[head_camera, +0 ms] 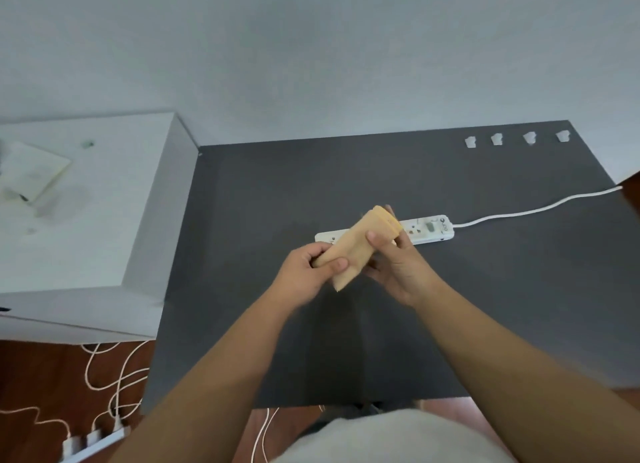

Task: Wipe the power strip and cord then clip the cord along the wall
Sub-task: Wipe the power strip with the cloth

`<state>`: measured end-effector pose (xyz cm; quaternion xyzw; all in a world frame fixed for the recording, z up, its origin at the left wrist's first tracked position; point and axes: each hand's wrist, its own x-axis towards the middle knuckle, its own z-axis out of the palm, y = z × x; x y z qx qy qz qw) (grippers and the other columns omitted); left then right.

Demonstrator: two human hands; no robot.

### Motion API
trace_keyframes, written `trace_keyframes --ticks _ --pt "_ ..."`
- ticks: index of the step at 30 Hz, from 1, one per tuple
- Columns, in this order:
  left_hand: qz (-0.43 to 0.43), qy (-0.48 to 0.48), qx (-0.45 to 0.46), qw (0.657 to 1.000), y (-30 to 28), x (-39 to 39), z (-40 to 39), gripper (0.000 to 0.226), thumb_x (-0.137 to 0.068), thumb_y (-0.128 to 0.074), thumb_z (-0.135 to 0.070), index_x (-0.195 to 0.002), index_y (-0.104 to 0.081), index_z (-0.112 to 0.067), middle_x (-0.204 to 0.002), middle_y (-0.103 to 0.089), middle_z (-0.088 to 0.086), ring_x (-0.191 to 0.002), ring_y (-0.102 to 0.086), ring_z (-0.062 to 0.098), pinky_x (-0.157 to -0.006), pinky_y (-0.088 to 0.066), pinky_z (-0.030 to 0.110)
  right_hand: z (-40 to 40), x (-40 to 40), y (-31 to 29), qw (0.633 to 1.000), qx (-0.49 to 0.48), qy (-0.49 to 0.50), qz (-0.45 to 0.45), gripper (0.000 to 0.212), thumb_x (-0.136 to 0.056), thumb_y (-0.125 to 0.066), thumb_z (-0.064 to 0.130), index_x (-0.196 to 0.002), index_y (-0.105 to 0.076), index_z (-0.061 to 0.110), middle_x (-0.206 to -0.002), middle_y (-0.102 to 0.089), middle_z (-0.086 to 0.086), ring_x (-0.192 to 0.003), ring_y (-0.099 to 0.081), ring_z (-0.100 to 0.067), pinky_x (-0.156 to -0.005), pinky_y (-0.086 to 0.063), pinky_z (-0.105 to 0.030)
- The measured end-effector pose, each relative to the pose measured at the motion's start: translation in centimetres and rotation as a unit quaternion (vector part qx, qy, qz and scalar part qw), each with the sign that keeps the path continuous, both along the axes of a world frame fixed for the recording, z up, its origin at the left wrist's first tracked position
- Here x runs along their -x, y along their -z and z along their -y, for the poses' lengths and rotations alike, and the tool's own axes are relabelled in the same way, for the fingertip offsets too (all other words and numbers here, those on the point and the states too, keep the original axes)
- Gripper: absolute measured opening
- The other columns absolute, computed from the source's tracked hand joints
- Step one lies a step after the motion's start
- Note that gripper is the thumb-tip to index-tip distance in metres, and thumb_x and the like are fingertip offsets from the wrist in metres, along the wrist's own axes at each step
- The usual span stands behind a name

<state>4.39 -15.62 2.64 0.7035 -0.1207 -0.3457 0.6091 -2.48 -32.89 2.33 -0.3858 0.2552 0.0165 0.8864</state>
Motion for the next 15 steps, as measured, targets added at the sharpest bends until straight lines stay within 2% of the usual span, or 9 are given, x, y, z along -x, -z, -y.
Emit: trace_keyframes --ticks 2,6,8,10,13,15 --pt "-0.029 -0.015 0.020 0.999 0.4 1.0 0.7 0.017 -0.082 -0.073 -0.013 -0.098 -0.068 -0.009 -0.088 -0.066 0.005 -0.081 -0.060 0.017 -0.075 -0.052 0.035 -0.7 -0.8 -0.2 0.997 -0.016 0.062 -0.043 0.074 -0.081 -0.072 0.014 -0.141 -0.035 0.036 -0.127 -0.060 -0.006 -0.109 -0.062 -0.027 -0.098 -0.049 -0.050" --pt "-0.068 -0.075 0.038 0.994 1.1 2.4 1.6 0.020 -0.082 -0.072 -0.010 -0.101 -0.067 -0.010 -0.093 -0.069 0.006 -0.083 -0.063 0.019 -0.071 -0.055 0.034 -1.4 -1.5 -0.7 0.987 -0.065 0.095 -0.108 0.040 -0.085 -0.069 0.014 -0.122 -0.055 0.005 -0.110 -0.065 -0.014 -0.099 -0.065 -0.026 -0.090 -0.053 -0.047" --pt "-0.068 -0.097 0.043 0.992 1.5 2.6 1.9 0.022 -0.077 -0.075 -0.017 -0.098 -0.069 -0.016 -0.095 -0.069 0.007 -0.085 -0.064 0.020 -0.074 -0.056 0.039 -1.3 -1.5 -0.6 0.982 -0.085 0.110 -0.132 0.029 -0.086 -0.069 0.015 -0.111 -0.060 0.002 -0.107 -0.067 -0.015 -0.098 -0.066 -0.026 -0.093 -0.052 -0.046" --pt "-0.068 -0.110 0.038 0.991 1.6 2.8 2.4 0.021 -0.074 -0.077 -0.020 -0.094 -0.069 -0.018 -0.094 -0.069 0.008 -0.087 -0.065 0.022 -0.079 -0.056 0.046 -0.8 -1.6 -0.6 0.983 -0.067 0.117 -0.127 0.020 -0.087 -0.068 0.017 -0.104 -0.063 0.006 -0.106 -0.069 -0.014 -0.098 -0.066 -0.025 -0.094 -0.051 -0.047" --pt "-0.048 -0.118 -0.002 0.992 1.8 2.7 3.3 0.015 -0.077 -0.079 -0.019 -0.088 -0.068 -0.019 -0.088 -0.070 0.005 -0.082 -0.065 0.021 -0.078 -0.056 0.042 0.9 -2.7 -0.8 0.985 0.051 0.139 -0.092 0.009 -0.094 -0.059 0.021 -0.101 -0.064 0.018 -0.099 -0.070 -0.004 -0.090 -0.067 -0.018 -0.084 -0.055 -0.039" --pt "0.009 -0.105 -0.050 0.993 2.3 2.2 3.6 0.017 -0.075 -0.080 -0.025 -0.089 -0.069 -0.024 -0.087 -0.072 -0.001 -0.079 -0.065 0.015 -0.078 -0.054 0.036 2.8 -3.4 -1.0 0.966 0.215 0.122 -0.073 0.011 -0.096 -0.055 0.027 -0.105 -0.061 0.027 -0.098 -0.069 0.002 -0.089 -0.066 -0.015 -0.082 -0.054 -0.034"
